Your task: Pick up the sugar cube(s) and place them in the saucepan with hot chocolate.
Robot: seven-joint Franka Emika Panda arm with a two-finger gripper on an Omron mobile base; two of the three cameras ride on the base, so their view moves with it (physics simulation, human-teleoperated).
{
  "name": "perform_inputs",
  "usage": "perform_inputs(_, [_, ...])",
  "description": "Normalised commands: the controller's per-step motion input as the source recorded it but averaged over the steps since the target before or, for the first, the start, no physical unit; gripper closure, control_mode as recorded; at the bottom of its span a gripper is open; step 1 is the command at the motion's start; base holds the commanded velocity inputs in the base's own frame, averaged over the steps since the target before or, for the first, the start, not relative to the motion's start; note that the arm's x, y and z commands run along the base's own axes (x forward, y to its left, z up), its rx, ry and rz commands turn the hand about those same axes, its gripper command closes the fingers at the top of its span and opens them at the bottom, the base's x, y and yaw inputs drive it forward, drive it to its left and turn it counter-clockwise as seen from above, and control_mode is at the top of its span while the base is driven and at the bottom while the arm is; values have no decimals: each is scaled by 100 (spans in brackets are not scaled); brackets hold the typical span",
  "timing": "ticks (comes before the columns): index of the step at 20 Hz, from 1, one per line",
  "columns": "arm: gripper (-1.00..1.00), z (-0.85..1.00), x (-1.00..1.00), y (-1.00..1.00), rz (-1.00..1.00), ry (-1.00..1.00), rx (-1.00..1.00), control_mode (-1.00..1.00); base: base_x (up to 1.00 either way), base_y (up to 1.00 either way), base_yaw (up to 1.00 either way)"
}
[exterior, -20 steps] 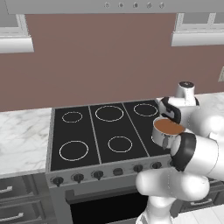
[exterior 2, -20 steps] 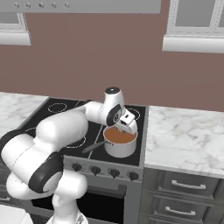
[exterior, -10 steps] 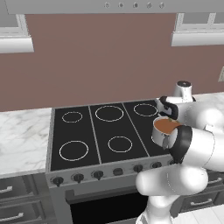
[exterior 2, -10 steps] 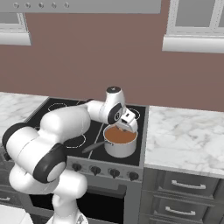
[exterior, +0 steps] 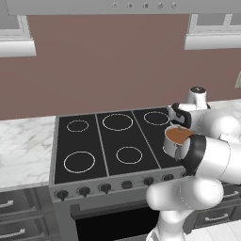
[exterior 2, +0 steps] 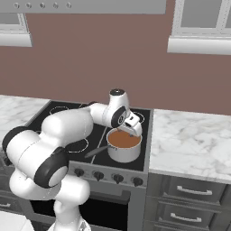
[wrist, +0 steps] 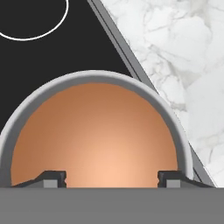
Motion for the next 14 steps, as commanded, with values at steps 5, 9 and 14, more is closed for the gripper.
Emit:
perform_inputs(5, [-100, 0, 0, 0, 0, 0, 0, -100, 0, 0, 0])
perform_inputs(9, [-100, 0, 0, 0, 0, 0, 0, -100, 0, 0, 0])
perform_inputs(14, [-100, 0, -10, 4, 0, 0, 0, -100, 0, 0, 0])
